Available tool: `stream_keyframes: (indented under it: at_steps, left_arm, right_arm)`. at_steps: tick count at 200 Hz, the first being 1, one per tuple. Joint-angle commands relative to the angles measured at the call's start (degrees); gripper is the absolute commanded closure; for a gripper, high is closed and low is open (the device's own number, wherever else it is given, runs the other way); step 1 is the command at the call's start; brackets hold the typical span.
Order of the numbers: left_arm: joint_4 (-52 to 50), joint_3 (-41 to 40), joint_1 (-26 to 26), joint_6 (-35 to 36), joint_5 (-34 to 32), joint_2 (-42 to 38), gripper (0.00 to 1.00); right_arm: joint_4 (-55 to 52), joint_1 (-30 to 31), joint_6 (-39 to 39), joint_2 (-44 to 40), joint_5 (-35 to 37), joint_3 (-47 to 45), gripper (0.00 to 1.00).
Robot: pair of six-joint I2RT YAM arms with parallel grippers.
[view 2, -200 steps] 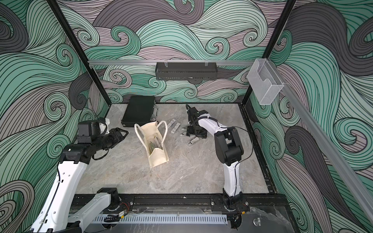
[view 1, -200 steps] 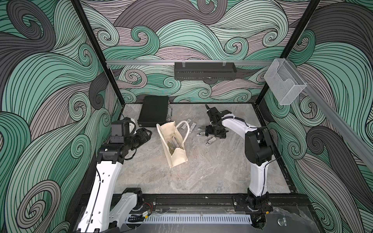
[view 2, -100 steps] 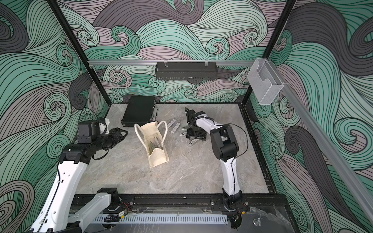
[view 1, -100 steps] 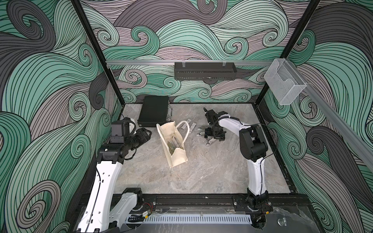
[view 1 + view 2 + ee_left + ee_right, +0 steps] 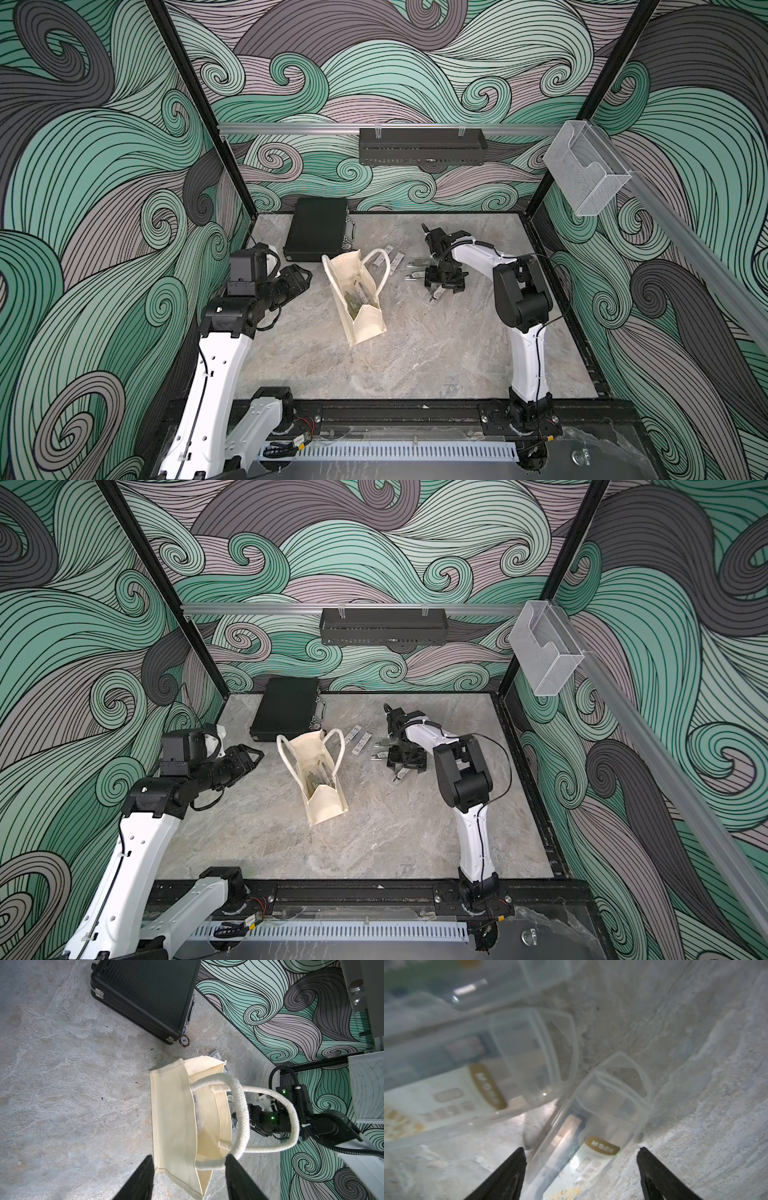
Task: Put the compass set into the canvas bag
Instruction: Pick up the compass set at the center of the board.
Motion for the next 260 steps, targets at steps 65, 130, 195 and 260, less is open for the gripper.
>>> stream_keyframes:
  at_steps: [65,130,195,260]
  left_arm:
    - [0.11,0.05,-0.41,0.49,-0.76,-1.14,0.43]
    - [0.43,0.05,-0.47,0.49,-0.72,-0.91,0.43]
    - [1.69,0.67,-0.45,0.36,0.02,-0.32,0.43]
    - [3.36,0.8,-0.76,-0.98,1.35,0.33,0.43]
  right_arm:
    - [3.78,-2.6,0.65,-2.19,-6.2,-2.49,0.33]
    - [4.31,-2.53,0.59,-5.59,-6.09,-4.81,0.51]
    - [2.95,-2.4,-0.2,-21.61,-4.37,-9.26,0.54]
    - [1.06,4.82,-0.18,-30.17,-8.31,4.7,0.52]
